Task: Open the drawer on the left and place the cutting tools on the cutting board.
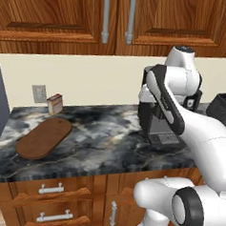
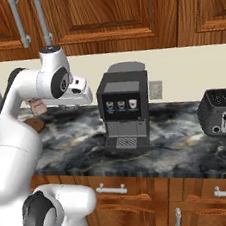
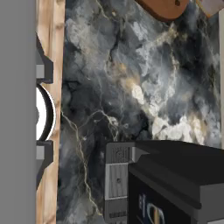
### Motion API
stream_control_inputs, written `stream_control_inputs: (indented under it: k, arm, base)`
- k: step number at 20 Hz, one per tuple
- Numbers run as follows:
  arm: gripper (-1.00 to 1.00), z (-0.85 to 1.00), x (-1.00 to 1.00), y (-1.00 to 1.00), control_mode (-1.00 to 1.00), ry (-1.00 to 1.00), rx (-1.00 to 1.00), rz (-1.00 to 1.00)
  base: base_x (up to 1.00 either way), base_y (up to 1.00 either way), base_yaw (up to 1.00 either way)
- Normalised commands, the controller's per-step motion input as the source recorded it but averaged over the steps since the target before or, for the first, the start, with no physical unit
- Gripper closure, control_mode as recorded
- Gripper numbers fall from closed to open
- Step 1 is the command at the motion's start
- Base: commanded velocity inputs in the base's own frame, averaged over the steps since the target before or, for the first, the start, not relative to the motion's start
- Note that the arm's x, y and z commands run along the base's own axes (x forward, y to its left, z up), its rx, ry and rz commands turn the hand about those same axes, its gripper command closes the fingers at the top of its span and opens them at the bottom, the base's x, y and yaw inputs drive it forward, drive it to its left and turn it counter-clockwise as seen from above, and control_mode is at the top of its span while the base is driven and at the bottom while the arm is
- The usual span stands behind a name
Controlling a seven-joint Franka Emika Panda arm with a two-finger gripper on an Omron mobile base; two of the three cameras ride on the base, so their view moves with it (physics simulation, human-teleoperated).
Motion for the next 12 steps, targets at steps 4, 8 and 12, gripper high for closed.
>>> stream_control_inputs:
  k: [4,8,12]
  arm:
    - [-1.00,-0.01,-0.40,0.13,-1.00,-0.07,-0.01,0.02]
    - [-1.00,-0.03,-0.54,0.71,-1.00,-0.22,-0.14,0.06]
    - [-1.00,0.00,-0.53,0.86,-1.00,-0.27,-0.18,0.08]
  base:
    - [0.00,0.00,0.00]
    - [0.00,0.00,0.00]
    - [0.00,0.00,0.00]
